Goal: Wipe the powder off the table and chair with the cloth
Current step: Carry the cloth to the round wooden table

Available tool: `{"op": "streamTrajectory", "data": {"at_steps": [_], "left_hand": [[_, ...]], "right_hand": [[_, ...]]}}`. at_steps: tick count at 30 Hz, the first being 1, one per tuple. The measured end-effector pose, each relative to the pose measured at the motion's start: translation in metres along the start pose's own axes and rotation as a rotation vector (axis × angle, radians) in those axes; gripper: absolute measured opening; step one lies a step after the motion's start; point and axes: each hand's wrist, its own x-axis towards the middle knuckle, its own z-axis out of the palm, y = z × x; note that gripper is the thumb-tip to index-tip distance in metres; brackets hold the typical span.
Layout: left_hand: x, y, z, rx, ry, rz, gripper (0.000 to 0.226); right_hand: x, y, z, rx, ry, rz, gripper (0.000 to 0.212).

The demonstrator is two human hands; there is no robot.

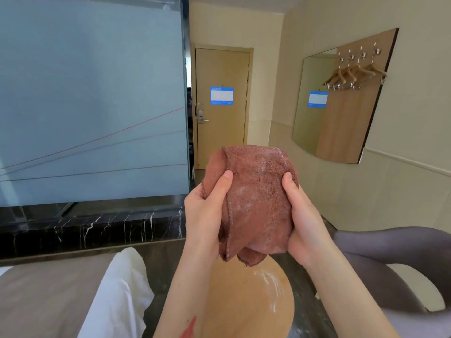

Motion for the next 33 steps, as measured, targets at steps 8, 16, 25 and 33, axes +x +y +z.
{"op": "streamTrajectory", "data": {"at_steps": [8, 16, 25, 33], "left_hand": [[0.125, -0.027, 0.007, 0.012, 0.005, -0.052, 0.006], [0.195, -0.053, 0.021, 0.018, 0.034, -0.055, 0.006], [0.247, -0.085, 0.067, 0.020, 0.093, -0.005, 0.004], [0.278, -0.107, 0.093, 0.025, 0.172, 0.011, 0.006]], "right_hand": [[0.122, 0.018, 0.003, 0.008, 0.038, 0.030, 0.022], [0.199, 0.029, -0.010, 0.002, 0.067, 0.107, 0.032], [0.275, 0.017, -0.049, -0.012, -0.021, 0.143, 0.045], [0.323, 0.017, -0.072, 0.011, -0.071, 0.187, 0.039]]}}
